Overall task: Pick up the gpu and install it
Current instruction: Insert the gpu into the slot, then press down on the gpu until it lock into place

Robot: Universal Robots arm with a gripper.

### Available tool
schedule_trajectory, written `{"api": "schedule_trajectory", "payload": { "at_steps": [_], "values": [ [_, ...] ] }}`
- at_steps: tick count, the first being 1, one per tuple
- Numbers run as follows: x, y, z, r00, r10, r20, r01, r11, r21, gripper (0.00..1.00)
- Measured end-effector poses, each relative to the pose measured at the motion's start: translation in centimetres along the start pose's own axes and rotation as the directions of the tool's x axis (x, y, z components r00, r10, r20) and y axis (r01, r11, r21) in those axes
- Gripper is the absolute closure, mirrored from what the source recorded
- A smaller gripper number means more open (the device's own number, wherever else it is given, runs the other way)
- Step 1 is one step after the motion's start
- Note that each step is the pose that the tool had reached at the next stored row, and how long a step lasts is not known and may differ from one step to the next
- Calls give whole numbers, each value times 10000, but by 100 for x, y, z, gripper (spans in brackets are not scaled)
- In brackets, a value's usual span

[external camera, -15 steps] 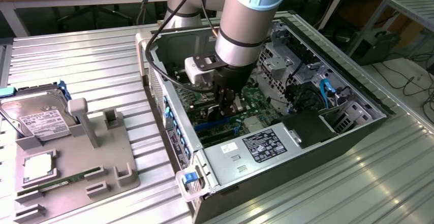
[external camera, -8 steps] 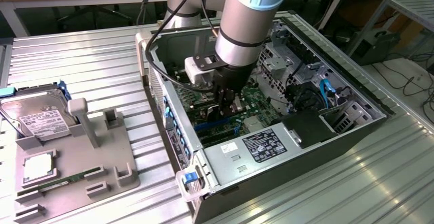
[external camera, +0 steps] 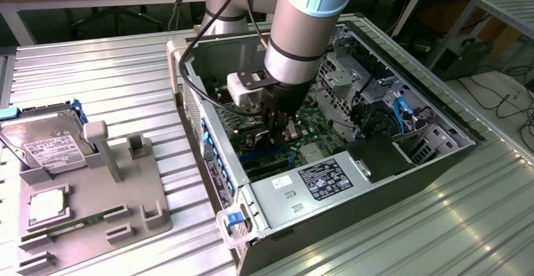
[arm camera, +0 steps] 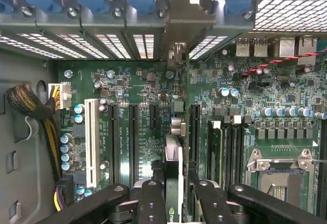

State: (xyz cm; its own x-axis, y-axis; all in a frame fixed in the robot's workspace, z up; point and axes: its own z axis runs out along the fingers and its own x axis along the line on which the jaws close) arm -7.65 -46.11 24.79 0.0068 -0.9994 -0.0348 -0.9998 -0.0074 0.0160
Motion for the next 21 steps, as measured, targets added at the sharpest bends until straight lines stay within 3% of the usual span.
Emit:
{"api": "schedule_trajectory", "payload": {
  "at_steps": [7,10,13,21],
  "values": [
    [2,-1,59,10000,1,2,-1,10000,-53,73],
    [-4,-2,14,10000,2,34,-2,10000,-40,73],
    [-1,0,-2,10000,2,10,-2,10000,-49,73],
    [-1,-1,-14,10000,2,10,-2,10000,-49,73]
  ]
}}
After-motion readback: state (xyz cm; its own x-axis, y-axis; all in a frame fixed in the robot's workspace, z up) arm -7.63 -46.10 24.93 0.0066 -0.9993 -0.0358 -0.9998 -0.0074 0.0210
